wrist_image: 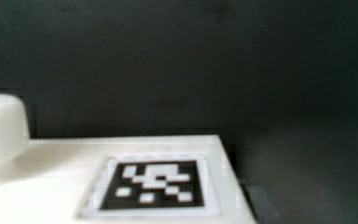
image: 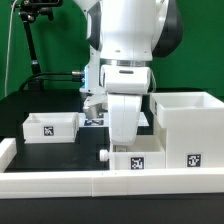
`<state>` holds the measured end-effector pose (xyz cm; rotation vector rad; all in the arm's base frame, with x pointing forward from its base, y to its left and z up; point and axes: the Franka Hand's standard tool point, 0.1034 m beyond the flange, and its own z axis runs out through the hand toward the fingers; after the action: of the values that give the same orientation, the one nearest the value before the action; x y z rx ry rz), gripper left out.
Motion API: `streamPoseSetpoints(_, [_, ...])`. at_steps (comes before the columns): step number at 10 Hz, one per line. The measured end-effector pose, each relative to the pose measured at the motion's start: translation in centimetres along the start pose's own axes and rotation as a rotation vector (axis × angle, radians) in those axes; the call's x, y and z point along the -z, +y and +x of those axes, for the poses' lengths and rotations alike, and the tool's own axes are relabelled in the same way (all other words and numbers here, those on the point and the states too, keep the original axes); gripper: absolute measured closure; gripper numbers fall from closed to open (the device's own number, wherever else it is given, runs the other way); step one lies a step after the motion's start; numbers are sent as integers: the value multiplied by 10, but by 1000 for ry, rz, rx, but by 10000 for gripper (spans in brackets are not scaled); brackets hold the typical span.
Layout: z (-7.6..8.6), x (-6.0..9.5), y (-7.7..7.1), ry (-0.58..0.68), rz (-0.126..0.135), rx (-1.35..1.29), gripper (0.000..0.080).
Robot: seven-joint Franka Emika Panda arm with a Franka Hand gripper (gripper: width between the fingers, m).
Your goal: Assemble drawer
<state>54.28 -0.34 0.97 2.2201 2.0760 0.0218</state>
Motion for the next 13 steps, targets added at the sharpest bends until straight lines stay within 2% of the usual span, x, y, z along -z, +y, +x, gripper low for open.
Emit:
streamPoseSetpoints(3, [4, 0, -2, -2, 5, -15, 757])
streamPoseSetpoints(8, [2, 0, -1, -4, 4, -17, 757])
streamPoseSetpoints(10, [-1, 0, -1, -16, 39, -21, 757])
streamPoseSetpoints(12, [-1, 0, -1, -15, 36, -21, 757])
streamPoseSetpoints(13, [0, 0, -2, -17, 45, -19, 757])
